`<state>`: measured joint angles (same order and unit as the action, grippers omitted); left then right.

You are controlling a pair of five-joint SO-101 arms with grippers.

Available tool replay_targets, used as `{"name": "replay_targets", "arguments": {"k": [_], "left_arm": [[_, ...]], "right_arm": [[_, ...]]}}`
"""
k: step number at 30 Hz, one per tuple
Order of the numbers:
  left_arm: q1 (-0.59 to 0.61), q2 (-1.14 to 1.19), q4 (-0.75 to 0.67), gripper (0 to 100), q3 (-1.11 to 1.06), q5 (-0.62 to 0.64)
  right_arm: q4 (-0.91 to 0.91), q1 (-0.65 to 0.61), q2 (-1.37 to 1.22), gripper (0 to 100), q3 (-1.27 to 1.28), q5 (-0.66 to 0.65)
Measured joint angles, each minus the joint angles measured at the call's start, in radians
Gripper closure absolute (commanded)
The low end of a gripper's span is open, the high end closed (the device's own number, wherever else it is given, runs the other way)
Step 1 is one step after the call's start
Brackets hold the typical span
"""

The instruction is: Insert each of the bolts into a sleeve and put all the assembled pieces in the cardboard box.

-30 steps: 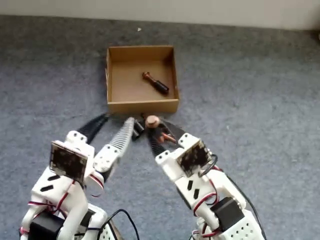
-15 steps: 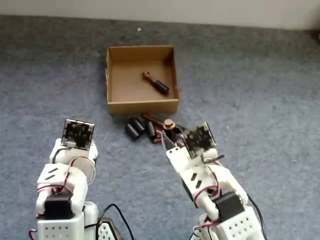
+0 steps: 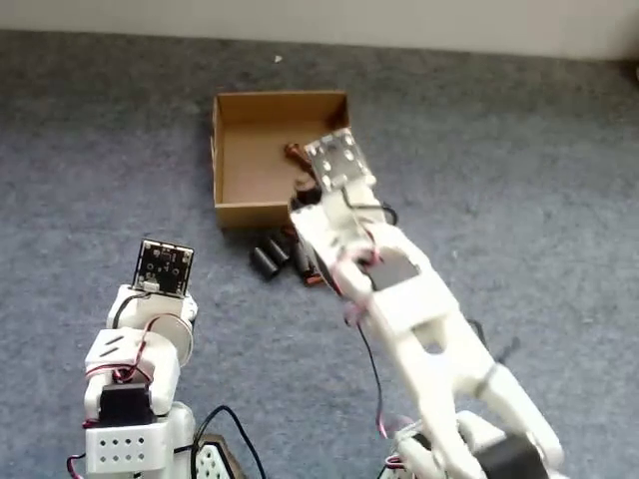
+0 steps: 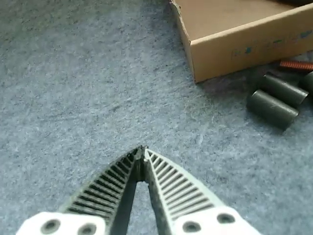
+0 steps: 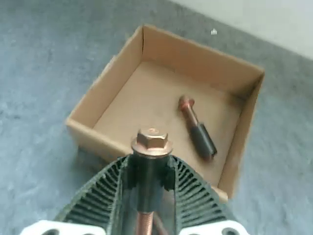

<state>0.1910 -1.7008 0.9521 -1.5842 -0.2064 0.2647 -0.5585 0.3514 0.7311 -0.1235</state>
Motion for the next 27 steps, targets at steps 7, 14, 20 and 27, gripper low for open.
{"name": "replay_targets", "arguments": {"k": [7,14,20,27], "left_arm": [[0.000,0.000,0.000,99,0.000,0.000],[0.000,0.000,0.000,99,0.000,0.000],[0.000,0.000,0.000,99,0.000,-0.003],[0.000,0.000,0.000,99,-0.006,-0.003]], "right_arm": [[-0.267,0.000,-0.308,99.4,-0.144,0.000],[-0.486,0.003,-0.448,99.3,-0.161,0.000],[-0.529,0.011,-0.566,91.3,-0.163,0.003],[-0.399,0.011,-0.542,83.4,-0.184,0.005]]}}
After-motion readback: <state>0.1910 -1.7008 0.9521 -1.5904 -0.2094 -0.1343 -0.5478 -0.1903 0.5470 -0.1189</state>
